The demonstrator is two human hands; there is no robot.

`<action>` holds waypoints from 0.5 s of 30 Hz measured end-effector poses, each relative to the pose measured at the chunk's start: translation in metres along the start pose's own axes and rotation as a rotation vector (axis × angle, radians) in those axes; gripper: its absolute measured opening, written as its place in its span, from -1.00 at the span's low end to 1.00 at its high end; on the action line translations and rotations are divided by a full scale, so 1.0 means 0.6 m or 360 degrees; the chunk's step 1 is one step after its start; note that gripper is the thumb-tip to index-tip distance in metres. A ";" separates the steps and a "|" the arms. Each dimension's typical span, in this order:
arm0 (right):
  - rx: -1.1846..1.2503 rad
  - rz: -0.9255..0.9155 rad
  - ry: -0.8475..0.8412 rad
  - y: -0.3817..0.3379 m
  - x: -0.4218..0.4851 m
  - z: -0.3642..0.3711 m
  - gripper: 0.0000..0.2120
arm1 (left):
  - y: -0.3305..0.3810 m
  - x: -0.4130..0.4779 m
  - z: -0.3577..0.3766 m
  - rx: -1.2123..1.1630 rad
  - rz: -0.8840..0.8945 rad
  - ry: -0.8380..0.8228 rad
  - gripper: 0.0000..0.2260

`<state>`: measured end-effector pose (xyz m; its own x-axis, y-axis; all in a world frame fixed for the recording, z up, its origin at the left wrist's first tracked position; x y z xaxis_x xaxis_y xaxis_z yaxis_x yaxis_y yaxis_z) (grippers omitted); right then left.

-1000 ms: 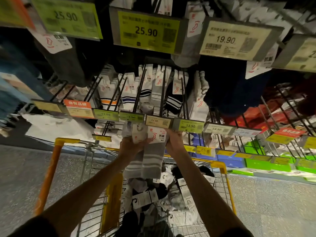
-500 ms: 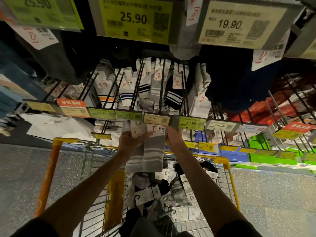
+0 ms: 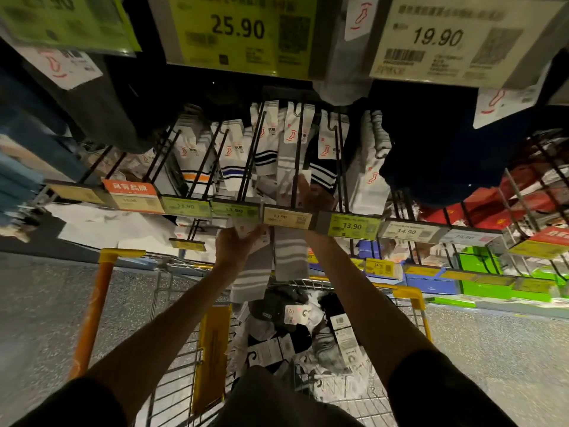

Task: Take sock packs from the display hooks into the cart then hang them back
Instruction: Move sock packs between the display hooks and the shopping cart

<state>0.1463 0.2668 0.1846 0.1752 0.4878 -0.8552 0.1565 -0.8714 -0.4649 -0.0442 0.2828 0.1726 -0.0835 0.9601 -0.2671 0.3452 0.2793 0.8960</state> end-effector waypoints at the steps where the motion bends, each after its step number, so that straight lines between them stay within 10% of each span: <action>1: -0.0001 -0.0061 0.0038 -0.002 -0.007 -0.013 -0.69 | -0.008 0.002 -0.006 0.0028 -0.0023 0.0046 -0.65; 6: 0.0333 -0.0173 -0.0092 0.021 0.008 0.006 -0.73 | -0.041 -0.013 -0.026 0.0063 -0.0185 0.0022 -0.66; 11: 0.0559 -0.0561 0.0402 0.019 0.000 0.051 -0.82 | -0.033 -0.046 -0.008 -0.0136 -0.0243 -0.0158 -0.82; 15: 0.0560 -0.0639 -0.0002 0.097 -0.026 0.090 -0.75 | -0.021 -0.069 0.006 -0.0259 -0.0246 -0.0184 -0.85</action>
<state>0.1001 0.2055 0.1585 0.1671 0.7867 -0.5944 -0.1248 -0.5811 -0.8042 -0.0416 0.2397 0.1708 -0.0132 0.9000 -0.4358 0.1811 0.4308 0.8841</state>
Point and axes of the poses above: each hand's wrist, its own x-axis towards the middle knuckle, its own z-axis out of the palm, y = z × x, the point moved 3 cm from there along x, towards the middle knuckle, and after that the axes turned 8 degrees about z, right-handed, at the moved point
